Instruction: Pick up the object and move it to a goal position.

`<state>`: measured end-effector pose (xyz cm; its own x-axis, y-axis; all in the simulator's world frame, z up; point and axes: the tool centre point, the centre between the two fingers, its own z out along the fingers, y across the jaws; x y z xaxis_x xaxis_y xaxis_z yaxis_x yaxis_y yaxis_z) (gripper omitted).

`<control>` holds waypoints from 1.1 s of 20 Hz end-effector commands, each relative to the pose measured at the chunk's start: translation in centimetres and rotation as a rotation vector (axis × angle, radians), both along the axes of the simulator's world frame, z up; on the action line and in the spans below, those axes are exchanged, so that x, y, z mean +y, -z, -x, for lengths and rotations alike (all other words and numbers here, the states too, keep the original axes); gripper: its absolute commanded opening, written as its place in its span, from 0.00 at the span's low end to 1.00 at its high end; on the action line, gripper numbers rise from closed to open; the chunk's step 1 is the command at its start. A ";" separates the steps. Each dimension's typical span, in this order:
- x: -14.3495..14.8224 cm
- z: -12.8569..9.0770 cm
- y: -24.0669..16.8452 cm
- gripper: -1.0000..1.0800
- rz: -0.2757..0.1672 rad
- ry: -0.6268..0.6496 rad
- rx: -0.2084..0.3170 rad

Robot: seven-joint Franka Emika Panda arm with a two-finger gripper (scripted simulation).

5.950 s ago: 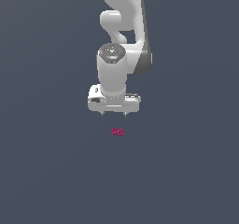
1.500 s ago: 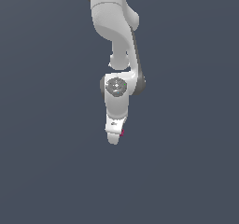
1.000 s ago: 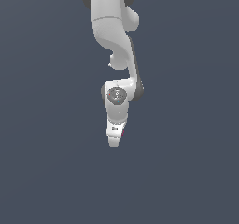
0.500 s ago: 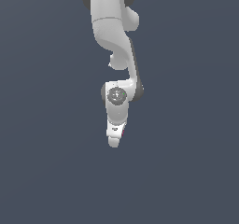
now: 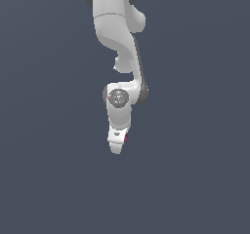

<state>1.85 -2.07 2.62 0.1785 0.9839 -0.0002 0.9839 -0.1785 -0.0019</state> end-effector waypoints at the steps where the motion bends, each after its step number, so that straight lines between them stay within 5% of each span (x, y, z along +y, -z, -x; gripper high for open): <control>1: -1.0 -0.4 -1.3 0.00 0.000 0.001 -0.002; 22: -15.0 -5.2 -18.6 0.00 -0.003 -0.001 -0.002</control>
